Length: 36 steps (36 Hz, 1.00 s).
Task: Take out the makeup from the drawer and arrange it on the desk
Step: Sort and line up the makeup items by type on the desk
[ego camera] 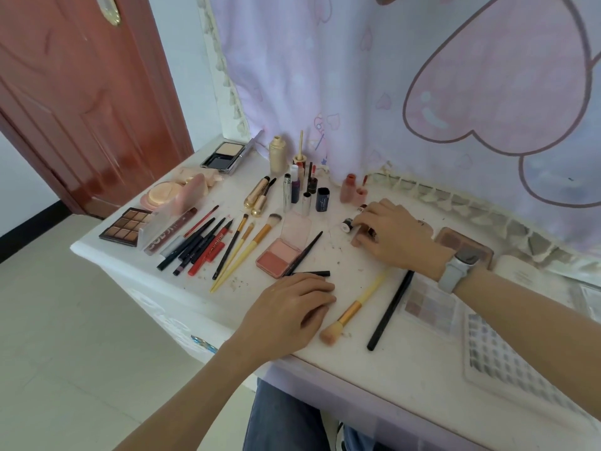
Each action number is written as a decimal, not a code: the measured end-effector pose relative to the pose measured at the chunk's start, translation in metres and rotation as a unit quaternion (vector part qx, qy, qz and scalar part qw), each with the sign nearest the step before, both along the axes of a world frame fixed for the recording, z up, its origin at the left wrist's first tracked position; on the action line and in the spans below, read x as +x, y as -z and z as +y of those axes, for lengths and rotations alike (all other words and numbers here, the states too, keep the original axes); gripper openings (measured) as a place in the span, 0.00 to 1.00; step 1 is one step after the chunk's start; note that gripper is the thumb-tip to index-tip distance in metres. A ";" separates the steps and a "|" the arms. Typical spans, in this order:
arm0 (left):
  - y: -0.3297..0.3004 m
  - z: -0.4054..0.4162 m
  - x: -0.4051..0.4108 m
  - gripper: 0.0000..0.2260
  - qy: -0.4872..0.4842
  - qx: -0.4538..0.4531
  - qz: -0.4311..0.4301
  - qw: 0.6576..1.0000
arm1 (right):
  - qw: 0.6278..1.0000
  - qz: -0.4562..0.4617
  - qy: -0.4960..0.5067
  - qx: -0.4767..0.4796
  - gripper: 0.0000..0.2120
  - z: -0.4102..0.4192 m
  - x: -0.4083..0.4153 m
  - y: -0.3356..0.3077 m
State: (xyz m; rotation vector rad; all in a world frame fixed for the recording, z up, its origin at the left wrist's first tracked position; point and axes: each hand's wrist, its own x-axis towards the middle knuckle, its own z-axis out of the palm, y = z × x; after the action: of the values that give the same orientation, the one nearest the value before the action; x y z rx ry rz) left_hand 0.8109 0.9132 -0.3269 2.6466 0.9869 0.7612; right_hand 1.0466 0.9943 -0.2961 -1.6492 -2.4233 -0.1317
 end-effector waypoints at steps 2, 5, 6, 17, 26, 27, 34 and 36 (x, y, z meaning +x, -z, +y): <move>0.001 0.000 0.000 0.09 -0.002 -0.002 0.001 1.000 | 0.999 -0.024 -0.007 0.022 0.13 -0.001 -0.005 0.002; 0.001 0.001 0.000 0.09 -0.005 -0.006 -0.001 1.000 | 0.999 -0.013 0.011 0.047 0.14 0.002 -0.011 0.000; 0.001 0.001 0.000 0.09 -0.005 -0.007 -0.003 1.000 | 0.998 -0.018 0.018 0.049 0.16 0.004 -0.013 -0.002; 0.000 0.001 0.000 0.09 -0.006 -0.011 -0.003 1.000 | 0.966 -0.256 -0.044 0.011 0.20 0.029 -0.021 -0.017; -0.001 0.000 0.001 0.09 -0.003 -0.010 -0.009 1.000 | 0.988 0.100 -0.062 0.096 0.10 0.000 -0.007 -0.029; -0.001 0.000 0.001 0.09 -0.003 -0.010 -0.010 1.000 | 0.981 0.177 -0.052 0.052 0.10 -0.008 -0.008 -0.031; -0.004 -0.003 0.000 0.13 -0.053 0.017 -0.116 0.992 | 0.902 0.351 -0.014 -0.249 0.08 -0.055 -0.016 -0.040; -0.006 -0.004 0.002 0.15 -0.091 0.017 -0.168 0.981 | 0.864 0.411 -0.014 -0.290 0.06 -0.064 -0.021 -0.042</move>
State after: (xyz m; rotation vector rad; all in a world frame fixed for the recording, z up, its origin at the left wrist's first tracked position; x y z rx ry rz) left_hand 0.8130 0.9093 -0.3212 2.3632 1.1328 1.2260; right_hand 1.0260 0.9307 -0.2545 -1.4054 -1.8580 1.1639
